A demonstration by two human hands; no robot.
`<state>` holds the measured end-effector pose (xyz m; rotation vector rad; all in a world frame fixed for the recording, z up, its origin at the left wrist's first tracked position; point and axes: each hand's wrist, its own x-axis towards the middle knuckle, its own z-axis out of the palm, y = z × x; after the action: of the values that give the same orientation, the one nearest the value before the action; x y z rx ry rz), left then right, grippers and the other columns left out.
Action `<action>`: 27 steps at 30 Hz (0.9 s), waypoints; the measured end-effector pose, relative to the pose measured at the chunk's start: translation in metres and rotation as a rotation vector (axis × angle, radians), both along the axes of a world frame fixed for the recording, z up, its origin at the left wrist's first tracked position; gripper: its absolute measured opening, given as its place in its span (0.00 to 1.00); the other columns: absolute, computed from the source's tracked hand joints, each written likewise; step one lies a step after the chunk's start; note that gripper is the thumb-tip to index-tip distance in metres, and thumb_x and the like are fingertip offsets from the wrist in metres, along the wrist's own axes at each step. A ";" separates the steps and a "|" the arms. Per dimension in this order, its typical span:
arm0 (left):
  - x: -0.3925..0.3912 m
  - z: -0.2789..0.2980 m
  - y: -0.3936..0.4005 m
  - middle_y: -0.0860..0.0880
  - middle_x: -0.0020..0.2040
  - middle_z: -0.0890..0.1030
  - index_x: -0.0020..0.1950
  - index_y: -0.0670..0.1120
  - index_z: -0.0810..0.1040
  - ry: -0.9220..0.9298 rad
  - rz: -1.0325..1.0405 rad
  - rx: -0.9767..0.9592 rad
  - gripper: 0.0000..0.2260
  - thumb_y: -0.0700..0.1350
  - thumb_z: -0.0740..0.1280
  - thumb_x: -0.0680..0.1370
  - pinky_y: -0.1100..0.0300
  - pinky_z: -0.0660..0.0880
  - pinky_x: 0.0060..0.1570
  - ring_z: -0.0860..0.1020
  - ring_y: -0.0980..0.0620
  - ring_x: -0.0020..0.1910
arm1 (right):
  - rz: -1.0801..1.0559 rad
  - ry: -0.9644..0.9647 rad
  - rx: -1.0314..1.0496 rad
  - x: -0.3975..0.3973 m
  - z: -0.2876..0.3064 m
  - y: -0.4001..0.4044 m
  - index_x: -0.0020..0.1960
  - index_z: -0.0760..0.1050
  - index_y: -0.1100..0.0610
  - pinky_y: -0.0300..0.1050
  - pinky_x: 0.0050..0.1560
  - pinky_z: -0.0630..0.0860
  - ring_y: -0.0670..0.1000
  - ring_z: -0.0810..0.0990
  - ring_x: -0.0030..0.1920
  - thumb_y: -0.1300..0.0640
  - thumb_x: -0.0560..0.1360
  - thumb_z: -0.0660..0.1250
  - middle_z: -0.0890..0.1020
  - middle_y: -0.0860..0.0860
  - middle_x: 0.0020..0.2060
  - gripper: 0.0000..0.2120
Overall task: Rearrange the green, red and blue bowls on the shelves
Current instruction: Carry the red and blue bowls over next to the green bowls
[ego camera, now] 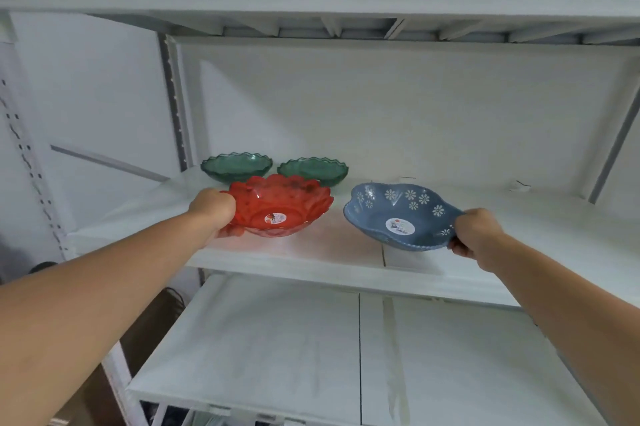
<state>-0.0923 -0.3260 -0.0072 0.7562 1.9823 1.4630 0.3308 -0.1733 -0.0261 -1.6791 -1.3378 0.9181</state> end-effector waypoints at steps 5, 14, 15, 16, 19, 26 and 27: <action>-0.024 0.000 -0.005 0.36 0.52 0.86 0.63 0.37 0.79 0.010 0.001 0.012 0.11 0.38 0.61 0.83 0.51 0.85 0.32 0.83 0.40 0.32 | 0.039 0.002 0.017 -0.031 0.006 0.000 0.58 0.79 0.67 0.45 0.28 0.80 0.56 0.79 0.29 0.71 0.79 0.54 0.83 0.62 0.35 0.17; -0.078 0.007 -0.012 0.38 0.53 0.86 0.65 0.39 0.78 0.054 0.098 -0.004 0.12 0.37 0.60 0.84 0.55 0.82 0.25 0.83 0.40 0.30 | 0.090 0.027 0.006 -0.077 -0.003 0.026 0.54 0.81 0.67 0.48 0.34 0.80 0.57 0.79 0.28 0.71 0.78 0.56 0.83 0.62 0.33 0.15; -0.088 0.005 -0.012 0.38 0.52 0.86 0.64 0.39 0.79 0.056 0.103 -0.012 0.12 0.38 0.60 0.84 0.55 0.82 0.26 0.83 0.40 0.30 | 0.094 0.020 -0.001 -0.084 -0.007 0.026 0.54 0.81 0.67 0.47 0.32 0.80 0.57 0.79 0.28 0.71 0.78 0.56 0.83 0.62 0.32 0.15; -0.100 0.003 -0.011 0.38 0.51 0.86 0.64 0.39 0.79 0.059 0.107 -0.016 0.12 0.38 0.61 0.84 0.55 0.82 0.25 0.83 0.41 0.29 | 0.096 0.015 -0.006 -0.092 -0.010 0.026 0.54 0.81 0.67 0.47 0.31 0.80 0.57 0.79 0.27 0.71 0.79 0.56 0.83 0.62 0.32 0.15; -0.136 -0.006 -0.003 0.38 0.50 0.86 0.63 0.40 0.80 0.045 0.108 -0.021 0.11 0.38 0.62 0.84 0.56 0.81 0.24 0.83 0.41 0.29 | 0.090 0.010 -0.016 -0.119 -0.018 0.029 0.55 0.80 0.67 0.48 0.34 0.81 0.57 0.80 0.29 0.71 0.79 0.56 0.84 0.63 0.34 0.15; -0.219 -0.031 0.027 0.38 0.50 0.87 0.61 0.39 0.80 -0.014 0.002 -0.050 0.10 0.38 0.62 0.84 0.57 0.80 0.25 0.84 0.40 0.33 | -0.018 0.005 -0.037 -0.190 -0.028 0.025 0.56 0.80 0.68 0.45 0.28 0.77 0.57 0.78 0.27 0.71 0.79 0.55 0.82 0.62 0.32 0.15; -0.230 -0.033 0.033 0.38 0.50 0.87 0.61 0.39 0.80 -0.015 -0.013 -0.051 0.10 0.38 0.61 0.84 0.56 0.81 0.26 0.84 0.40 0.34 | -0.034 0.013 -0.047 -0.200 -0.030 0.024 0.56 0.80 0.68 0.45 0.29 0.76 0.57 0.78 0.28 0.71 0.79 0.55 0.82 0.62 0.32 0.15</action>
<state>-0.3226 -0.2934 -0.0400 0.7323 1.9917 1.4021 0.1312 -0.1492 -0.0561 -1.7232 -1.2840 0.9456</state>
